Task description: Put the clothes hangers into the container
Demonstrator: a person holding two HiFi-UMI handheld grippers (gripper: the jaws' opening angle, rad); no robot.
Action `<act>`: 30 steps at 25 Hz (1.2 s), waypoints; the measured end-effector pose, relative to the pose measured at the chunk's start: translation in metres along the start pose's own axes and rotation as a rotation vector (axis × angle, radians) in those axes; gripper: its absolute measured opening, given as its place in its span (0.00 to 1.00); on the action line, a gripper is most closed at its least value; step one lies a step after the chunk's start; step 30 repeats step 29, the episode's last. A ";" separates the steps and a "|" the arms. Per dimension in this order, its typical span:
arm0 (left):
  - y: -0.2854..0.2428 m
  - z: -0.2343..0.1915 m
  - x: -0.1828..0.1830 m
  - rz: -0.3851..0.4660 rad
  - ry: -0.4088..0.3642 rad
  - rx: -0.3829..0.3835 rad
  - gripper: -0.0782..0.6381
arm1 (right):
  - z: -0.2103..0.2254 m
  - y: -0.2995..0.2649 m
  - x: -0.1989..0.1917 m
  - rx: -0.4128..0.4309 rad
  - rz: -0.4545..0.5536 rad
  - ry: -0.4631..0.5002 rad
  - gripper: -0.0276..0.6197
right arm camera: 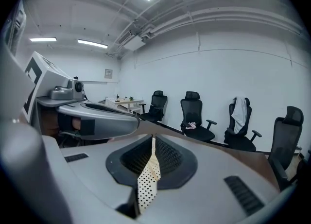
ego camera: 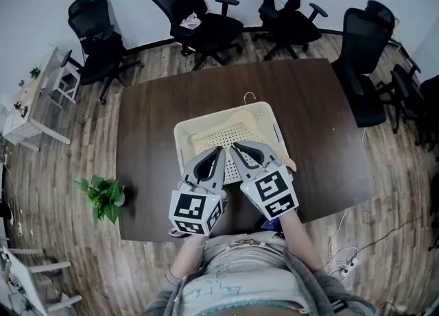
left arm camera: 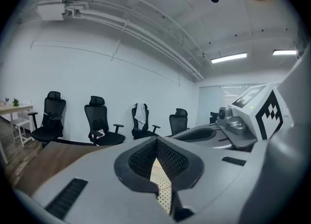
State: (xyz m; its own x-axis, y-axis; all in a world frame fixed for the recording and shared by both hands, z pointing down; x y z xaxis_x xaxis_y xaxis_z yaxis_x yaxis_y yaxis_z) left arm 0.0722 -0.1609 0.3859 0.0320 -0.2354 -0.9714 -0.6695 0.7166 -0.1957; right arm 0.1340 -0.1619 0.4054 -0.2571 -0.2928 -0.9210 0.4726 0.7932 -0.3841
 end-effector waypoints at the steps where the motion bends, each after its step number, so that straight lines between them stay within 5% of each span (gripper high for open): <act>1: 0.001 0.000 0.001 0.004 -0.002 0.003 0.12 | 0.000 0.001 0.002 -0.004 0.005 0.002 0.09; 30: 0.001 -0.006 -0.003 -0.006 0.014 0.013 0.12 | -0.001 0.000 0.000 0.001 -0.038 0.032 0.09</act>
Point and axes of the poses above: the fingertips, and each gripper's own axes: y backward along the fingers, z to its right, x out of its top, the point moved 3 cm from there along y, backward along the fingers, and after that the axes turned 2 degrees about -z, right-handed, at the moved point
